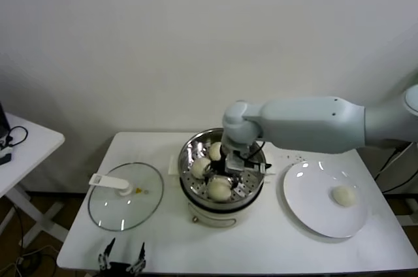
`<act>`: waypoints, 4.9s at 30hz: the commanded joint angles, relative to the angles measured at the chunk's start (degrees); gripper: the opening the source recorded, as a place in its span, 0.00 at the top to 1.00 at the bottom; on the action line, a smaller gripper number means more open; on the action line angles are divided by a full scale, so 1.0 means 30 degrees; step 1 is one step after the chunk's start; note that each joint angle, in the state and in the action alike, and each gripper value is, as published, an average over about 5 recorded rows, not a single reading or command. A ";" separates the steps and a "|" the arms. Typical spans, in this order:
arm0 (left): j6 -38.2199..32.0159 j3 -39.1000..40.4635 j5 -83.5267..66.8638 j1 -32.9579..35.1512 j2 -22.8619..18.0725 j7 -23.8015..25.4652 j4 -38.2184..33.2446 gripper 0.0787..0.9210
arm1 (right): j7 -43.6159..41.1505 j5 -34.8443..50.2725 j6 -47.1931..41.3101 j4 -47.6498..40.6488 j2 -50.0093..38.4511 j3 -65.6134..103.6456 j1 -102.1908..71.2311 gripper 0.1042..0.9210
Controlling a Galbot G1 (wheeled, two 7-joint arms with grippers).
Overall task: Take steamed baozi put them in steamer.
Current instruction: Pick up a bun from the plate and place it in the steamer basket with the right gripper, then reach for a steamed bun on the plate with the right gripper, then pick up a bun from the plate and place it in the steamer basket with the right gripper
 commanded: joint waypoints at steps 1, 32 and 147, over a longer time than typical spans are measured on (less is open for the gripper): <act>-0.0010 -0.0113 -0.0007 0.0045 -0.0547 0.0016 -0.0083 0.12 | -0.0515 0.2055 0.0432 -0.0171 -0.1124 -0.0572 0.2196 0.13; 0.0030 -0.0239 -0.0041 0.0242 -0.0432 0.0043 -0.0172 0.12 | -0.2083 0.3816 -0.8562 -0.3798 -1.2449 -0.5445 0.2760 0.12; -0.0162 -0.0368 0.0412 0.0351 -0.0490 -0.0016 -0.0042 0.12 | 0.0888 0.8331 -1.4070 0.1017 -0.3494 -0.1247 0.1234 0.38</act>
